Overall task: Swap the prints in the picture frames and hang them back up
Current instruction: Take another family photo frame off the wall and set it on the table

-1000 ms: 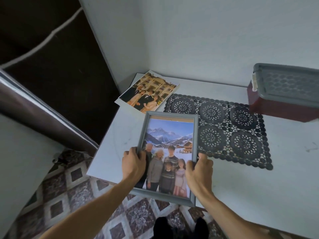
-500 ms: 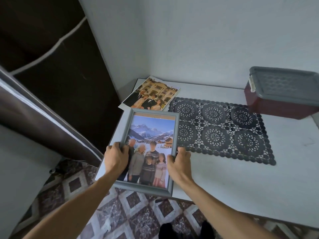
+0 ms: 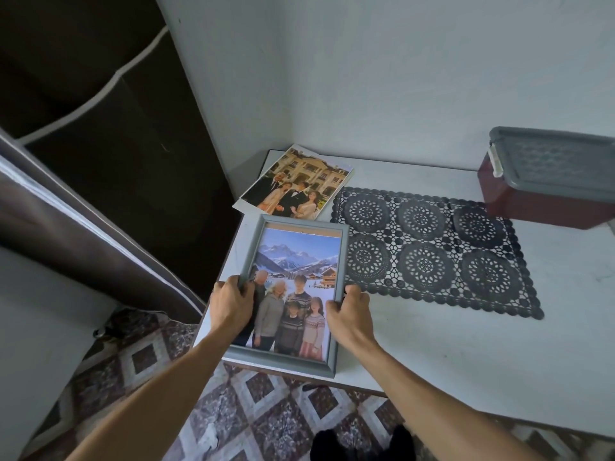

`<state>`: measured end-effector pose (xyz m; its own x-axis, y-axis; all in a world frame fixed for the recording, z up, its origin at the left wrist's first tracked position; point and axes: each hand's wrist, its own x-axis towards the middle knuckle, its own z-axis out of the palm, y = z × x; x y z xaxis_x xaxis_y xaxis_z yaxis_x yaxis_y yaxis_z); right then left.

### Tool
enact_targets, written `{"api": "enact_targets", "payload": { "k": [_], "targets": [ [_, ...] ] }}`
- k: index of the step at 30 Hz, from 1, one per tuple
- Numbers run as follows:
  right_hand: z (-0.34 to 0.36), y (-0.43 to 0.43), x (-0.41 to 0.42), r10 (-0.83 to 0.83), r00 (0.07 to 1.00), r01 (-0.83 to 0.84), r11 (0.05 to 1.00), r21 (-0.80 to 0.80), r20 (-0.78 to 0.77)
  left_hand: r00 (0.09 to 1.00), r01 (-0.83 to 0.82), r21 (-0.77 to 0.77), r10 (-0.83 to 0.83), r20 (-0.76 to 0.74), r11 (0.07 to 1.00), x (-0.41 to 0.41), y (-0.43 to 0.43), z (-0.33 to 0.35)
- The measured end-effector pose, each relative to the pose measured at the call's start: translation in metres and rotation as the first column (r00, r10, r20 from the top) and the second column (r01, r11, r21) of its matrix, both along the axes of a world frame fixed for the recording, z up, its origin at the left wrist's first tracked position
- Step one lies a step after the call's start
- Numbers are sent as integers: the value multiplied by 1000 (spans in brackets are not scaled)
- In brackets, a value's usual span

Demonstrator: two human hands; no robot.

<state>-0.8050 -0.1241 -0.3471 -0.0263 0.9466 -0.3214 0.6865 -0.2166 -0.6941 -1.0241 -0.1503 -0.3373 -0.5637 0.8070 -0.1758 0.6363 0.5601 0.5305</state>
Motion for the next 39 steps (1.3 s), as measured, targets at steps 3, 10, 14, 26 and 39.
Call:
{"api": "enact_targets", "payload": {
  "k": [3, 10, 14, 26, 39],
  "targets": [
    [-2, 1, 1, 18, 1000, -18, 1000, 11, 15, 1000, 21, -35, -21, -6, 999, -3, 2, -1],
    [2, 3, 2, 36, 996, -38, 999, 15, 85, 999, 21, -85, -24, -34, 996, 5, 2, 0],
    [7, 2, 5, 29, 995, -32, 999, 30, 99, 998, 7, -58, -11, -66, 998, 11, 4, 4],
    [16, 8, 51, -86, 991, 88, 996, 10, -103, 983, -27, 147, 0, 186, 989, 56, 21, 31],
    [26, 23, 189, -362, 918, 363, 931, -22, -160, 931, 232, 38, -233, 280, 972, 203, 57, 28]
  ]
}}
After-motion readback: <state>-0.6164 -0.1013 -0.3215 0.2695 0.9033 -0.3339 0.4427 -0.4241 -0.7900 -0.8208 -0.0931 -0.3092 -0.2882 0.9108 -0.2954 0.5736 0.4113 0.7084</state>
